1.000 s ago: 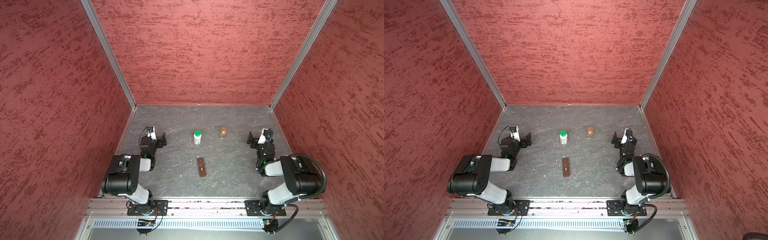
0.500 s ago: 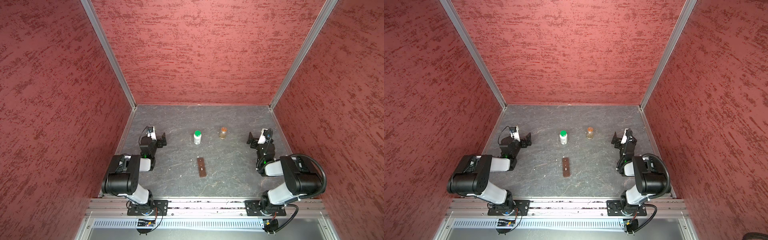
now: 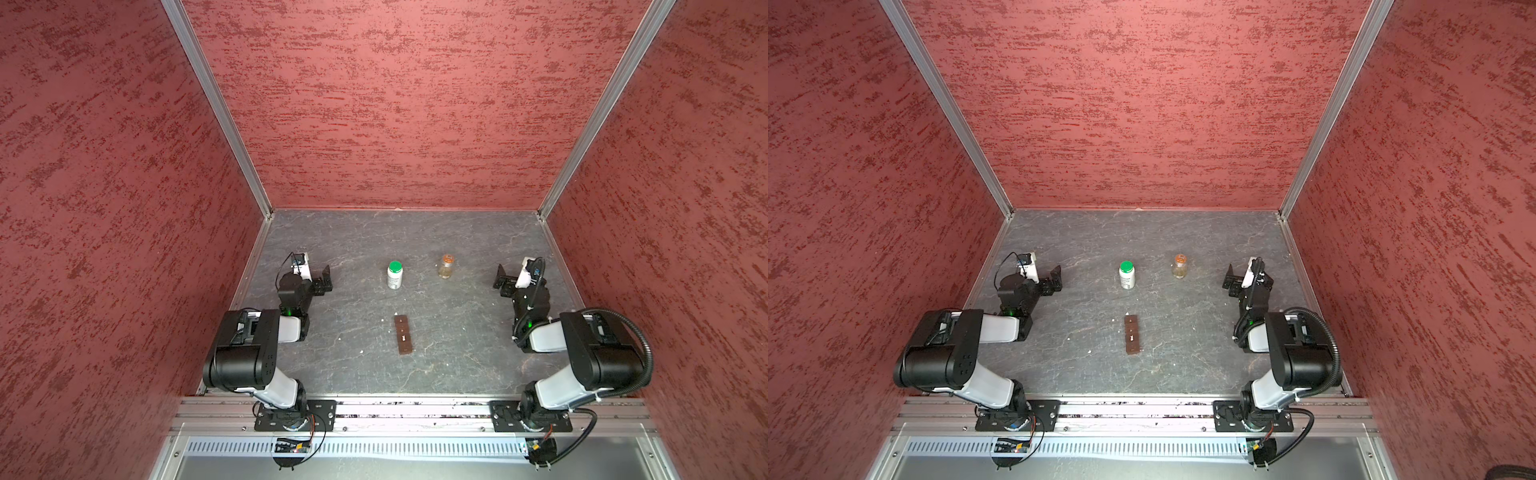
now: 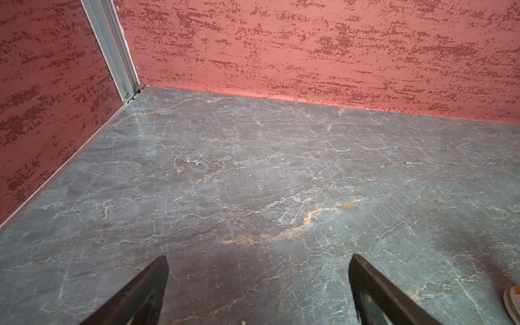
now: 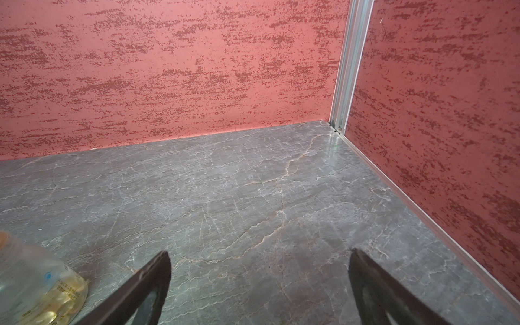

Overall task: Sort the pills into containers
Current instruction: 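Move both grippers toward the red pill organizer, right gripper above it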

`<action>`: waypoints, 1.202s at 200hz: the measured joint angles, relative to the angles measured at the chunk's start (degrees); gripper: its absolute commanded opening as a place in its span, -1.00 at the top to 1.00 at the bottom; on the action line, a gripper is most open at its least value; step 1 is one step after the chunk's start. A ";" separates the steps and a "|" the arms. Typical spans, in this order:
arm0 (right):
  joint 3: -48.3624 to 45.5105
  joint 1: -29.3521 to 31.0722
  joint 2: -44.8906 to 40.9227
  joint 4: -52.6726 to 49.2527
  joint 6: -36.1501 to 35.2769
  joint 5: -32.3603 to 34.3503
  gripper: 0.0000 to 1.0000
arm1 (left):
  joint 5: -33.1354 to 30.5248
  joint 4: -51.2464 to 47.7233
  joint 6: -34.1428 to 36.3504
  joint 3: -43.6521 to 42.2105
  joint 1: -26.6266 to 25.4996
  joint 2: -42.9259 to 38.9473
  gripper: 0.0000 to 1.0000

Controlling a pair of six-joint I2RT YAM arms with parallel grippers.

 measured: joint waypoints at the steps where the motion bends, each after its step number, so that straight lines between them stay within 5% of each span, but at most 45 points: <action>1: 0.00 0.00 0.00 0.00 0.00 0.00 -0.97 | 0.00 -0.02 0.00 0.00 0.00 0.00 -1.00; 55: 0.04 -0.02 -0.59 -0.79 0.02 0.59 -0.97 | -1.86 -1.07 0.00 0.00 -0.74 -1.03 -0.81; 110: 15.13 0.31 -24.59 -29.22 5.53 4.22 -0.82 | -11.47 -25.70 -3.69 11.61 -5.64 -21.70 -0.54; 151: 27.71 2.27 -30.01 -52.37 19.28 3.87 -0.65 | -9.68 -44.04 -11.54 18.82 -6.64 -33.44 -0.49; 240: 29.90 33.90 -24.46 -92.00 39.12 5.77 -0.62 | -8.92 -80.21 -26.73 22.29 -19.17 -35.32 -0.38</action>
